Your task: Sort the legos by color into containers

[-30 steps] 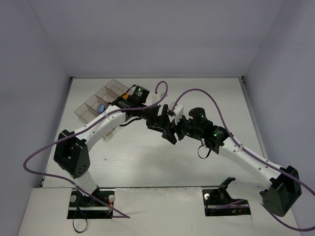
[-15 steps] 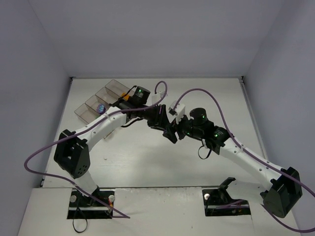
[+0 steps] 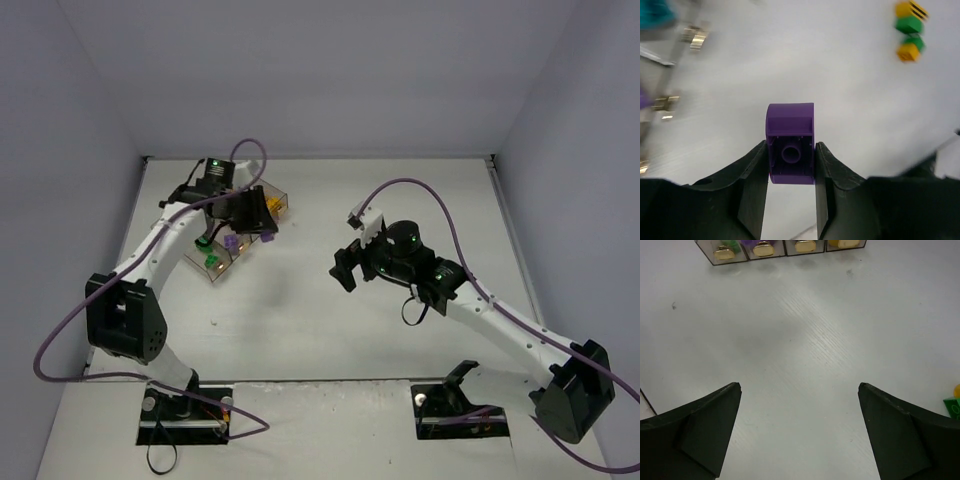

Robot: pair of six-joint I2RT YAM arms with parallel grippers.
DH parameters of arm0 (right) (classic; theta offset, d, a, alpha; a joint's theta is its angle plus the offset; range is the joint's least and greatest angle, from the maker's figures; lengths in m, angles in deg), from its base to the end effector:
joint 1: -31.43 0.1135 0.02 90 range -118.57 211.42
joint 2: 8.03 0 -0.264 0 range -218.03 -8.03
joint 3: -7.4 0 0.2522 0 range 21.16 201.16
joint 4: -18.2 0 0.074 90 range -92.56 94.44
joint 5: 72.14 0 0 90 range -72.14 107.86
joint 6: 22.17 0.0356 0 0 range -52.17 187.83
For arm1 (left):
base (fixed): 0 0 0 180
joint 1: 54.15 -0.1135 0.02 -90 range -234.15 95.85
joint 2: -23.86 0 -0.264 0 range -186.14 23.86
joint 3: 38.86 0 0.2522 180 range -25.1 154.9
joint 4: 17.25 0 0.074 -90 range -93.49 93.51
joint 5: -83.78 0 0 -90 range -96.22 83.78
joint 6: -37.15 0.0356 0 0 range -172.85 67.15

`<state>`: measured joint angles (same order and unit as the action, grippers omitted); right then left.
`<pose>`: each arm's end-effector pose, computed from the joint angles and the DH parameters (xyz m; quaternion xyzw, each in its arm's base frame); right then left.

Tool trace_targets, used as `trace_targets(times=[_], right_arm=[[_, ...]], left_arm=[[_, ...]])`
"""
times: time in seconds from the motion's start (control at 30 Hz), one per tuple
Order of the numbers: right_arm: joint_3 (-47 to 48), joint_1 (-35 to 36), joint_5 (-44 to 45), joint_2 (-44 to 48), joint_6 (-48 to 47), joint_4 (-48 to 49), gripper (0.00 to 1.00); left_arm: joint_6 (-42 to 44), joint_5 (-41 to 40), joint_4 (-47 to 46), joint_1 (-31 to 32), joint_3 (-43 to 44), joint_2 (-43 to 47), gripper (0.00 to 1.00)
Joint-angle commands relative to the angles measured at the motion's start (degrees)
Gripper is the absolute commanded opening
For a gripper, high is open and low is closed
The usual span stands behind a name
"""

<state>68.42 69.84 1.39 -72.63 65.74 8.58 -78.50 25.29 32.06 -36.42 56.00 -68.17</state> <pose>0.2004 0.1718 0.3115 -0.3519 0.6969 0.2983 0.5491 0.3307 -0.1253 0.3141 0.0387 0.8987 -0.3662 0.2383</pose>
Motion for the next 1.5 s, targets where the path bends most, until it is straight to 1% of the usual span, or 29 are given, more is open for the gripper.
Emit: trace_targets(times=[0.0, 0.07, 0.17, 0.23, 0.37, 0.5, 0.53, 0.6, 0.63, 0.67, 0.73, 0.77, 0.83, 0.93, 0.97, 1.1, 1.2, 1.33, 1.37, 1.4, 1.47], right_arm=[[-0.5, 0.3, 4.6, 2.3, 2.0, 3.8, 1.0], [-1.2, 0.3, 7.3, 2.9, 3.5, 3.7, 1.0], [-1.7, 0.3, 9.6, 3.2, 4.9, 3.2, 1.0], [-1.7, 0.2, 11.2, 3.1, 6.6, 2.7, 1.0], [-1.5, -0.4, 13.4, 2.7, 8.7, 1.7, 1.0], [-0.9, -1.2, 15.2, 2.0, 10.6, 0.4, 1.0], [-0.6, -1.5, 16.1, 1.5, 11.0, -0.2, 1.0], [-0.6, -2.2, 16.3, 1.2, 12.2, -0.5, 1.0], [-0.5, -2.4, 18.6, 1.1, 12.7, -1.0, 1.0], [-0.5, -2.8, 19.4, 1.0, 13.9, -1.2, 1.0], [-0.5, -3.7, 21.1, 0.7, 15.2, -1.9, 1.0], [-0.4, -4.3, 23.3, 0.4, 16.9, -2.2, 1.0], [0.3, -7.7, 27.0, -1.1, 19.6, -4.2, 1.0], [1.9, -10.5, 29.1, -3.7, 23.2, -6.9, 0.99], [2.3, -12.0, 29.4, -5.4, 23.8, -7.6, 0.98], [5.1, -15.2, 31.7, -11.3, 26.8, -9.9, 0.98], [6.9, -18.3, 31.7, -16.1, 30.5, -10.9, 0.97], [9.0, -19.6, 33.2, -21.2, 38.7, -13.3, 0.92], [9.3, -19.7, 34.1, -23.1, 40.6, -13.6, 0.88], [9.7, -19.7, 34.3, -24.0, 44.3, -14.0, 0.86], [11.0, -19.7, 34.4, -27.0, 47.2, -14.9, 0.84]], left_arm=[[3.6, -14.9, 0.9, -5.0, 2.3, 3.8, 0.0], [3.0, -20.3, -0.3, -8.0, 2.2, 3.3, 0.0], [2.4, -25.2, -0.5, -10.9, 3.8, -0.3, 0.0], [1.7, -26.8, -0.1, -11.8, 4.6, -1.9, 0.03], [1.7, -29.3, -3.0, -12.9, 4.6, -5.0, 0.08], [1.3, -30.4, -3.3, -13.4, 6.3, -9.7, 0.16], [1.2, -30.6, -3.3, -13.6, 7.0, -10.3, 0.25], [1.1, -30.9, -4.3, -13.6, 7.4, -11.5, 0.33], [1.0, -30.9, -4.7, -13.6, 7.8, -11.8, 0.38], [0.9, -31.0, -4.9, -13.6, 8.0, -11.9, 0.45], [0.3, -31.0, -4.6, -13.6, 8.4, -11.9, 0.52], [0.1, -30.4, -4.6, -13.6, 8.2, -11.2, 0.59], [0.1, -29.3, -5.0, -13.5, 7.8, -9.4, 0.66], [-0.3, -27.6, -5.2, -13.4, 6.6, -5.4, 0.71], [-0.5, -26.9, -5.3, -13.3, 6.6, -5.4, 0.72], [-1.0, -24.4, -6.3, -12.0, 2.6, 3.8, 0.73], [-1.2, -22.7, -5.1, -10.4, -0.2, 8.4, 0.73], [-1.6, -20.4, -3.6, -7.9, -4.8, 14.2, 0.73], [-1.5, -19.6, -3.3, -6.8, -6.6, 15.4, 0.73], [-1.4, -19.4, -2.3, -6.2, -7.3, 17.5, 0.73], [-1.3, -18.8, -1.5, -4.7, -9.7, 19.6, 0.73]])
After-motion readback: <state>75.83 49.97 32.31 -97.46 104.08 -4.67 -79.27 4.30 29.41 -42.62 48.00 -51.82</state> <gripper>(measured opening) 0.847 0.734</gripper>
